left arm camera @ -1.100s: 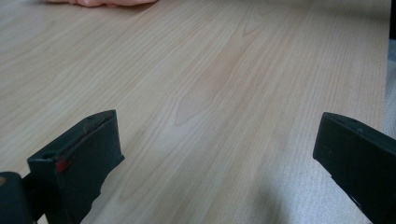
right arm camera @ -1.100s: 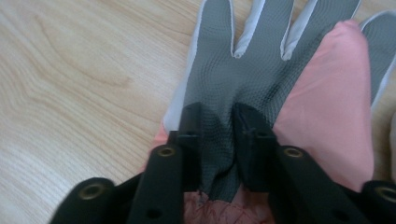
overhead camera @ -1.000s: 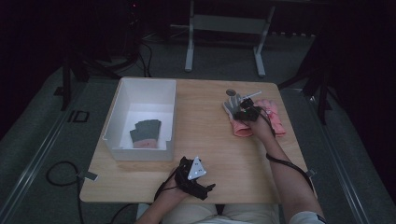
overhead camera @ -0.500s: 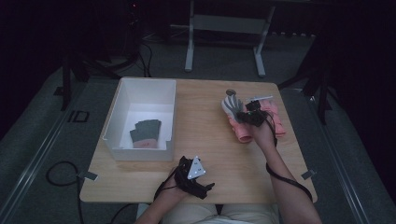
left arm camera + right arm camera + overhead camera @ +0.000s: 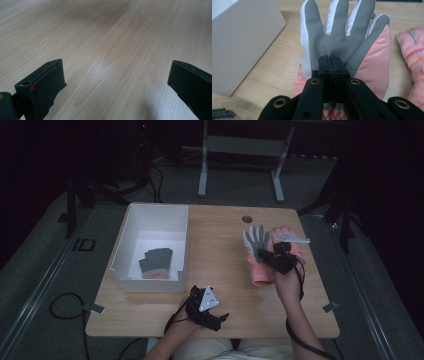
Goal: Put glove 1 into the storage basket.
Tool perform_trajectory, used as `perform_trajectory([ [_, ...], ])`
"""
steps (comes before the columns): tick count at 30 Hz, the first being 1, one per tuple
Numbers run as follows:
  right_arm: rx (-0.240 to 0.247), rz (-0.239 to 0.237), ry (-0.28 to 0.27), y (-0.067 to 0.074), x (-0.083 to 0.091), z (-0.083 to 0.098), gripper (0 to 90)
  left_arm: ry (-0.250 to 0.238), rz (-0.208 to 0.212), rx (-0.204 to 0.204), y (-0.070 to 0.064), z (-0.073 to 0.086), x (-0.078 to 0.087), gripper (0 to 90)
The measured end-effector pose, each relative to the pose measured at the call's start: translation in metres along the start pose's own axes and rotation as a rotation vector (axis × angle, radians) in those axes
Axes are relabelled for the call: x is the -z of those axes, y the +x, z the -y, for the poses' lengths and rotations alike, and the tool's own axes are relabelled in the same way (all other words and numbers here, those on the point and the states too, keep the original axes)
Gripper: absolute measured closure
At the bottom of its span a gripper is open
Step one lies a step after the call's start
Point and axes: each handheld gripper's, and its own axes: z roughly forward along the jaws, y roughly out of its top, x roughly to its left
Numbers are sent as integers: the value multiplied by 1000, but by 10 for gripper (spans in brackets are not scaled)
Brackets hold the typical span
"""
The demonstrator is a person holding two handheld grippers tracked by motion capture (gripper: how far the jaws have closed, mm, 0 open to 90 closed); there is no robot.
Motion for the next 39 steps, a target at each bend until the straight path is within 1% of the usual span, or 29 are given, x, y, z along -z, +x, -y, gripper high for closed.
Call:
perform_trajectory([
  [2,-16,7,11,2,-2,8,884,-2,-2,0,0,0,0,7],
  [4,-44,9,24,2,-8,18,884,-8,-3,4,0,0,0,7],
  [6,-58,10,51,2,-18,26,883,-5,1,4,1,0,0,7],
  [9,-57,7,84,4,-35,35,882,-7,1,5,2,0,-1,7],
  [10,-56,9,98,5,-41,37,882,-8,2,5,3,0,-1,7],
  [12,-72,16,119,5,-53,41,882,-14,1,6,3,-1,-1,7],
  [13,-72,16,119,5,-53,41,882,-14,1,6,3,-1,-1,7],
  [14,-89,14,129,5,-59,42,879,-16,1,8,3,-1,-1,7],
  [15,-94,29,145,9,-71,45,864,-13,5,7,3,-1,-1,6],
  [17,-101,26,157,11,-78,47,851,-9,7,4,3,-1,-2,7],
  [18,-101,26,157,11,-78,47,851,-9,7,4,3,-1,-2,7],
  [19,-105,36,166,12,-83,51,835,-11,10,2,2,-1,-1,7],
  [20,-105,36,166,12,-83,51,835,-11,10,2,2,-1,-1,7],
  [21,-92,47,171,14,-87,52,816,-17,9,1,2,-1,-1,7],
  [22,-92,47,171,14,-87,52,816,-17,9,1,2,-1,-1,7],
  [23,-91,52,170,16,-88,52,786,-13,9,-3,2,-1,-1,7],
  [24,-96,47,163,16,-86,51,754,-17,10,2,2,-1,-1,7],
  [25,-107,29,151,16,-84,50,721,-20,9,8,2,-1,0,7],
  [26,-107,29,151,16,-84,50,721,-20,9,8,2,-1,0,7],
  [27,-114,11,124,15,-76,46,711,-24,5,14,3,-1,1,7],
  [28,-114,11,124,15,-76,46,711,-24,5,14,3,-1,1,7],
  [29,-109,0,91,13,-63,39,687,-33,8,28,5,-1,2,7],
  [30,-109,0,91,13,-63,39,687,-33,8,28,5,-1,2,6],
  [31,-99,2,77,11,-59,37,672,-40,11,41,5,-1,2,6],
  [32,-81,9,51,6,-50,33,640,-39,13,40,5,-1,2,7],
  [33,-81,9,51,6,-50,33,640,-39,13,40,5,-1,2,7],
  [34,-64,39,13,-9,-36,27,607,-34,13,35,5,0,1,7],
  [36,-65,70,0,-24,-27,23,555,-31,16,32,4,-1,0,7],
  [39,-83,109,-19,-51,-15,19,527,-35,16,33,4,-1,0,7],
])
